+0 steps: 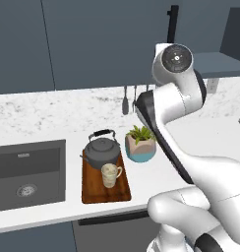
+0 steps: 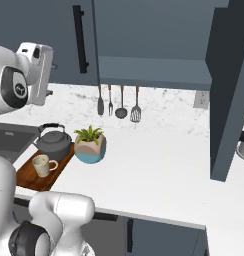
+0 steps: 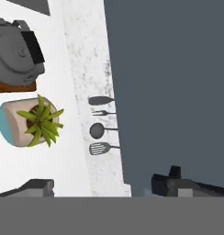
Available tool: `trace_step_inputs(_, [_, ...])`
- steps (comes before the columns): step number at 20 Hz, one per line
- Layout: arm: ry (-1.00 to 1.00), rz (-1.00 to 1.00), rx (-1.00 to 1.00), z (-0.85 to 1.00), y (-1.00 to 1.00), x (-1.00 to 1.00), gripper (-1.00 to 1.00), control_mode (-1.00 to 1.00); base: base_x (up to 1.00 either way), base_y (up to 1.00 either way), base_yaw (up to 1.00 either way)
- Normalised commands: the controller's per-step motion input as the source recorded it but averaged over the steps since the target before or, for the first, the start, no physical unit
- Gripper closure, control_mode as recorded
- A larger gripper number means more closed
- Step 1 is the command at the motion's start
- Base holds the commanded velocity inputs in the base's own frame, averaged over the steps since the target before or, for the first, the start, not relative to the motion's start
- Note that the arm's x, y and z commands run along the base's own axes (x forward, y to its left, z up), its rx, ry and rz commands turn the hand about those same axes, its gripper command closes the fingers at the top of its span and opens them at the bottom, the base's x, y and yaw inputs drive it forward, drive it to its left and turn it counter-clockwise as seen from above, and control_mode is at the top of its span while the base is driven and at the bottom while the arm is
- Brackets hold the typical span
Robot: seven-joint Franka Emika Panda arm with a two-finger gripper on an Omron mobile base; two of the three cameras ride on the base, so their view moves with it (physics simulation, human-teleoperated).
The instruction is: Pick the kettle from the counter and place it on the tray. Then pick the mug from the cabinet and place it on the tray. Then close the cabinet doors.
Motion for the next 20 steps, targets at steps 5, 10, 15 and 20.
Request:
trace_step_inputs(5, [-0.04,-0.21,0.38,0.15,-0.16,-0.89,-1.00,-1.00,0.00,0.00,0.00])
trace_step_inputs(10, [-0.05,-0.35,0.45,0.16,-0.14,-0.86,-1.00,-1.00,0.00,0.00,0.00])
trace_step_inputs(15, [-0.07,-0.51,0.59,0.19,-0.01,-0.72,-1.00,-1.00,0.00,0.00,0.00])
trace_step_inputs(20, [-0.16,-0.58,0.69,0.10,0.00,-0.60,-1.00,-1.00,0.00,0.00,0.00])
